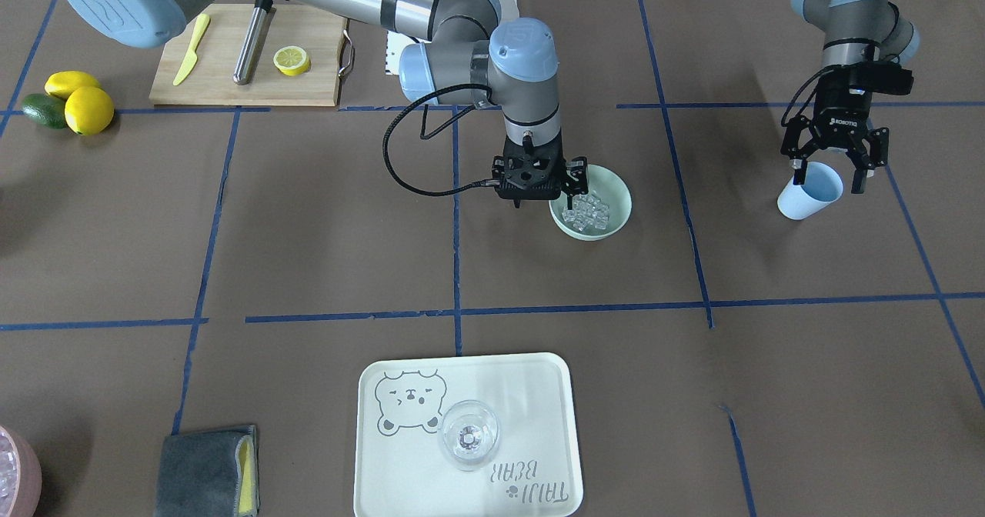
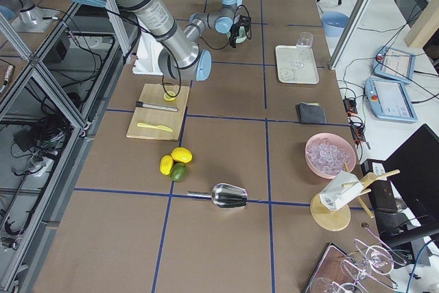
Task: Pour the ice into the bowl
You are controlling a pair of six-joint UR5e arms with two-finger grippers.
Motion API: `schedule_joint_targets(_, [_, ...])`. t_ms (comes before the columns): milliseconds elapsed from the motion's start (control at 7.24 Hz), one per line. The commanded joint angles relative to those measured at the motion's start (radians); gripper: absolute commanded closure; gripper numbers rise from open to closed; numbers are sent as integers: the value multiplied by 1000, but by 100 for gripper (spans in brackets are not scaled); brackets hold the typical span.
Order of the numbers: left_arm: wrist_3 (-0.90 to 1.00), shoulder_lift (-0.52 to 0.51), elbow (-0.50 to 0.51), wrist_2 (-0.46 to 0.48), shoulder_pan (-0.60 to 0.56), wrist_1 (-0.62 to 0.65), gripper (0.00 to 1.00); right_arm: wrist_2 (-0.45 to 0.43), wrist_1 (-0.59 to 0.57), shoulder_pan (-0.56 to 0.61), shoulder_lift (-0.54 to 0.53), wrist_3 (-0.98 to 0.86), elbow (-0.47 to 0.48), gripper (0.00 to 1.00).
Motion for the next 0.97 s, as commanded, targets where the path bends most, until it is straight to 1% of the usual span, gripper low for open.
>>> schedule_joint_targets(0, [53,21,-36,-105,-84,2,0,3,2,-3,2,-10,1,100])
schedule_joint_targets(138, [98,22,-53,-154,-139,2,0,8,0,-3,3,-11,7,100])
schedule_joint_targets(415, [103,26,-70,-236,-187,5,0,9,2,0,8,-22,13,100])
schedule_joint_targets(553, [104,28,-112,-353,-259,75,0,9,2,4,8,-19,31,100])
schedule_joint_targets(691, [123,43,-192,-535,-373,195,0,18,-2,15,5,-22,72,100])
schedule_joint_targets(829, [253,32,-258,-721,-546,341,0,59,-14,40,0,-21,109,100])
